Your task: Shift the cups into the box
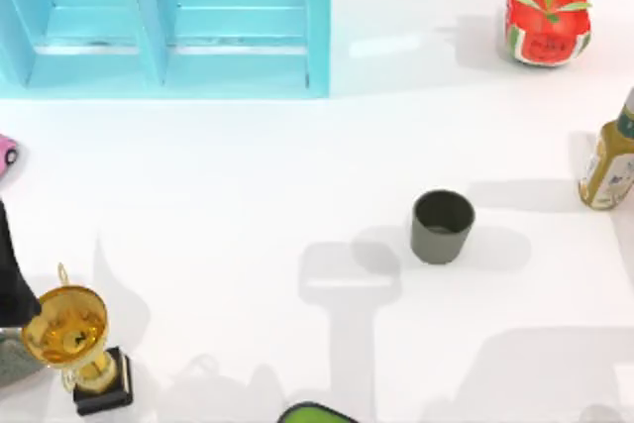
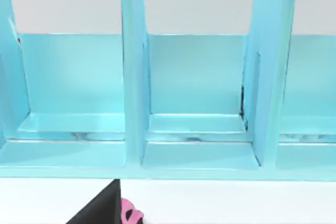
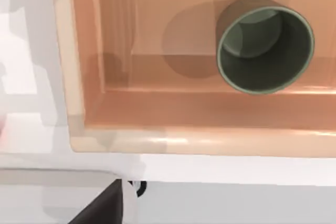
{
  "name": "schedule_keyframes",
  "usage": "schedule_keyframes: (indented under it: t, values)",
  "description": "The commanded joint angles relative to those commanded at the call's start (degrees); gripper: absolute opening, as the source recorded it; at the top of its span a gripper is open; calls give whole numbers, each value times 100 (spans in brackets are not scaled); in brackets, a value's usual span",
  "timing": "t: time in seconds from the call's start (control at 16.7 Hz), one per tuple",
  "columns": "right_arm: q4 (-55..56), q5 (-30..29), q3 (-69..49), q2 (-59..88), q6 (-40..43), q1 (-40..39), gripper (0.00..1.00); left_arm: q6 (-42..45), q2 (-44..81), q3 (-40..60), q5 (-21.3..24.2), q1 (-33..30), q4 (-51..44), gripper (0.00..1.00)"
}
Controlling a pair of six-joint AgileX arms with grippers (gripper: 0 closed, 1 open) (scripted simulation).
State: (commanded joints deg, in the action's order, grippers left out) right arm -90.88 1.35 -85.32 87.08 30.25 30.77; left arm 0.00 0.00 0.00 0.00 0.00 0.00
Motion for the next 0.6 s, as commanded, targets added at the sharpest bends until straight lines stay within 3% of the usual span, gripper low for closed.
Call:
schedule_keyframes:
  t: [0.36, 0.6]
  values:
    - [37, -3, -100, 169, -199, -210, 100, 0, 0, 0, 0, 0, 0, 100]
    - [206, -28, -576, 852, -1267, -1265, 100, 0, 0, 0, 0, 0, 0, 100]
